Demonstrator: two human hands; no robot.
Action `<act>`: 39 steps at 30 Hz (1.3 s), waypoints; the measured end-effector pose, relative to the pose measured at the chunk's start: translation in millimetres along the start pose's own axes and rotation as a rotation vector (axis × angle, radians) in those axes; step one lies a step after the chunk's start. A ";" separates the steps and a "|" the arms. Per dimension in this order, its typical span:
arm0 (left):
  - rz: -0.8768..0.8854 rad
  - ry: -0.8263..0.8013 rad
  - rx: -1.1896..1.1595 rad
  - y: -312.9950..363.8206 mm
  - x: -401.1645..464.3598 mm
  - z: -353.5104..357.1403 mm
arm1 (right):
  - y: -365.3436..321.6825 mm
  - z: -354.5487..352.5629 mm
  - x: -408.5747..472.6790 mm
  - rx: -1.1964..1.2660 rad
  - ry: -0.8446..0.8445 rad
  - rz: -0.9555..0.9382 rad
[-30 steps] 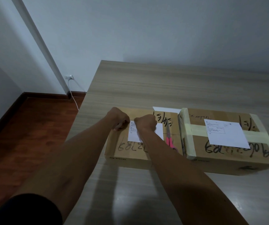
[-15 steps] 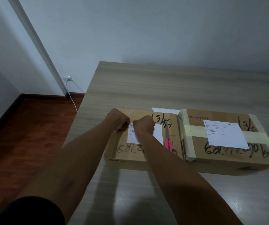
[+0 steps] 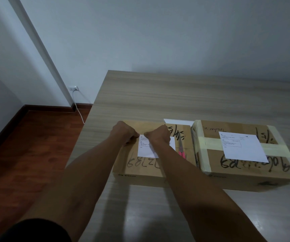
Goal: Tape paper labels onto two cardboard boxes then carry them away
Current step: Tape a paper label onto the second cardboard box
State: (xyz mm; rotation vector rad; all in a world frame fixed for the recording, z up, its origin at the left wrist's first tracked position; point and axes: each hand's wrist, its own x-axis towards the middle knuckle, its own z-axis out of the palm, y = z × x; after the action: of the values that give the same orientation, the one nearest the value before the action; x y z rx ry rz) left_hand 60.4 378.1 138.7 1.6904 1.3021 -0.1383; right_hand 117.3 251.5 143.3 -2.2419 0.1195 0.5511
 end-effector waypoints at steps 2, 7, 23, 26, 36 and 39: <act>0.024 -0.013 -0.048 1.1 -10.0 -3.3 | 2.6 -6.8 5.2 0.009 0.011 -0.018; 0.102 -0.196 -0.167 5.3 -24.2 -19.6 | 10.1 -18.2 13.4 0.169 0.038 -0.073; 0.519 -0.354 -0.384 -3.3 -93.5 4.5 | 24.8 -73.4 -29.4 0.399 -0.106 -0.356; 0.612 -0.315 -0.345 -13.9 -102.8 14.6 | 32.0 -83.9 -34.1 0.371 -0.100 -0.384; 0.679 -0.282 -0.305 -42.6 -120.2 25.9 | 60.7 -87.3 -55.8 0.357 -0.334 -0.117; 0.694 -0.287 -0.292 -46.2 -125.0 28.5 | 65.8 -83.0 -59.9 0.451 -0.441 -0.034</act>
State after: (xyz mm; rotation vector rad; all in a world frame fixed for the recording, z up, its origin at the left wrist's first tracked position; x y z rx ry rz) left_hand -16.9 270.2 169.5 1.6954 0.4522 0.2039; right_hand 75.2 140.8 171.1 -1.6445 -0.0209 0.8886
